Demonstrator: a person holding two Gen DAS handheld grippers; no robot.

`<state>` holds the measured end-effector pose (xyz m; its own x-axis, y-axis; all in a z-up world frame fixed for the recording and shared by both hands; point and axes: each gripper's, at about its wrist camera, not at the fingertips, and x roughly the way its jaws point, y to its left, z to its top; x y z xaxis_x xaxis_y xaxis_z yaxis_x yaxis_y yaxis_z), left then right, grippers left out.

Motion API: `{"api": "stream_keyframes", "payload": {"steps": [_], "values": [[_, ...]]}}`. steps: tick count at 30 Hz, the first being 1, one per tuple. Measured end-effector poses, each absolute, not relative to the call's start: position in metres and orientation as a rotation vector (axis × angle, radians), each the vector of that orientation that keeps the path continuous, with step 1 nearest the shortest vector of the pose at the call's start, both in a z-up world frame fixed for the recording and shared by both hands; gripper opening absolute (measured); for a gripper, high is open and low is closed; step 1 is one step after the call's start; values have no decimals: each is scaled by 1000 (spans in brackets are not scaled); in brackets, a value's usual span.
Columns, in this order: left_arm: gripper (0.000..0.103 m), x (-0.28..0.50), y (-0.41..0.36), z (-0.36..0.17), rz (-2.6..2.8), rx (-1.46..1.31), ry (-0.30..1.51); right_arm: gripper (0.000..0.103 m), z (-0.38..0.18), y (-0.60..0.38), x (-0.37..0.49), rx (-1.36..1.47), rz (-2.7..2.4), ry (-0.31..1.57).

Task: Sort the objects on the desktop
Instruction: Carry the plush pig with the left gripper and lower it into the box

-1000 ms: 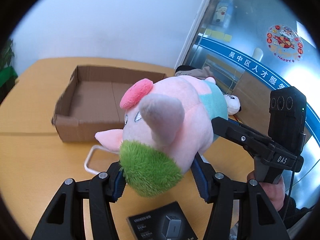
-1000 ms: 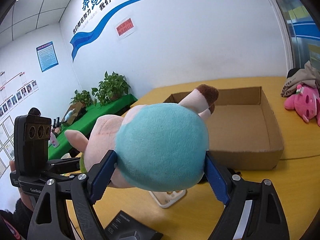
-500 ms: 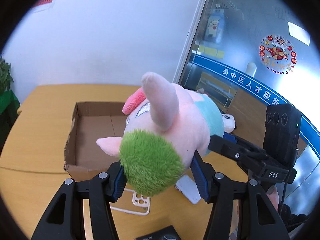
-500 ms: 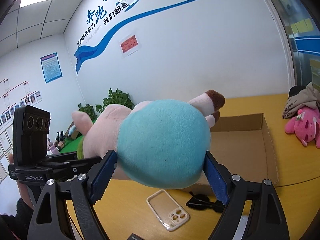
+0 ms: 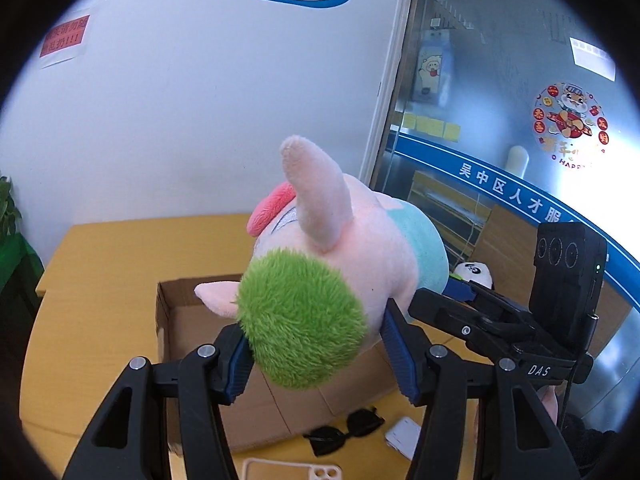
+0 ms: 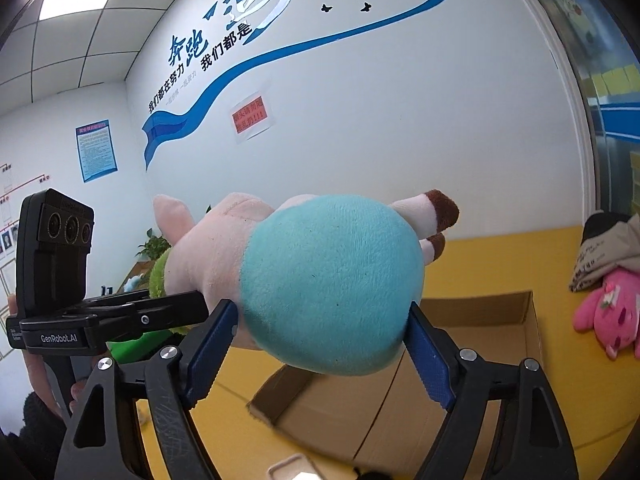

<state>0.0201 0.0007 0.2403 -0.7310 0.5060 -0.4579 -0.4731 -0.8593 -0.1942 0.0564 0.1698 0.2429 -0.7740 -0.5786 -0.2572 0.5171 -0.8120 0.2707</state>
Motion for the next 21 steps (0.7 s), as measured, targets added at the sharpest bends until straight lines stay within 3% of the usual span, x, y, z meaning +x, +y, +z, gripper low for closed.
{"api": "stream_keyframes", "payload": {"steps": [9,21], "values": [[53,-80,-22,229,2517,-751,-132,75,242,139,-45,492,-2528,-202],[53,-189,-34,150,2479,-959,-139,73,159,112,-164,724,-2487,-302]]}}
